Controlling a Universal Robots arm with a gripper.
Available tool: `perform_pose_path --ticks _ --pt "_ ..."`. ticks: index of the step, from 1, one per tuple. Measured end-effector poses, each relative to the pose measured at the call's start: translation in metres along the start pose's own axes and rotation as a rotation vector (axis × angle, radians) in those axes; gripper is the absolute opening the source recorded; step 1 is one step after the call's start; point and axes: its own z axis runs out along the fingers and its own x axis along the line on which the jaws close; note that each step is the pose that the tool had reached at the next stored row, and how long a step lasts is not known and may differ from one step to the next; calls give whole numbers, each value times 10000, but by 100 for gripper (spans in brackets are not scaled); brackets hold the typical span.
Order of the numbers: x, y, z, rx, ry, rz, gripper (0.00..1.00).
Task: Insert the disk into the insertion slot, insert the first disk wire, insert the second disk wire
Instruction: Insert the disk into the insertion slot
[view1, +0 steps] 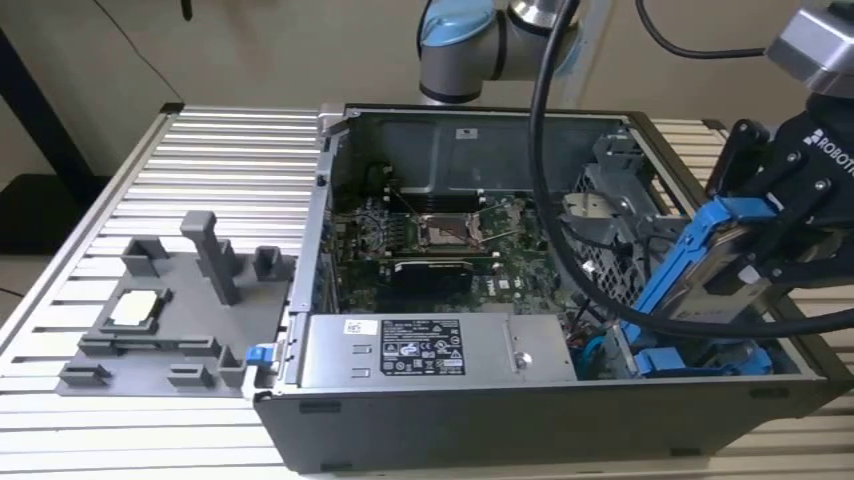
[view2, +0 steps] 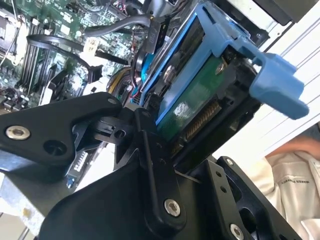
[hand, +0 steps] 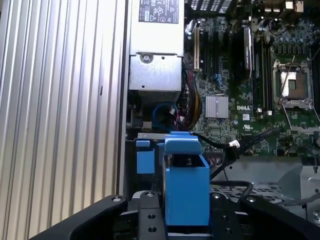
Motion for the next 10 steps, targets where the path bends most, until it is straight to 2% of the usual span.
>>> perform_pose_path --ticks 2,3,7,10 --pt "0 -3 3 -104 -19 29 33" --pt "0 -3 1 -184 -21 35 33" --pt "0 -26 -20 -562 -26 51 33" --pt "1 -82 -34 -818 -31 60 33"
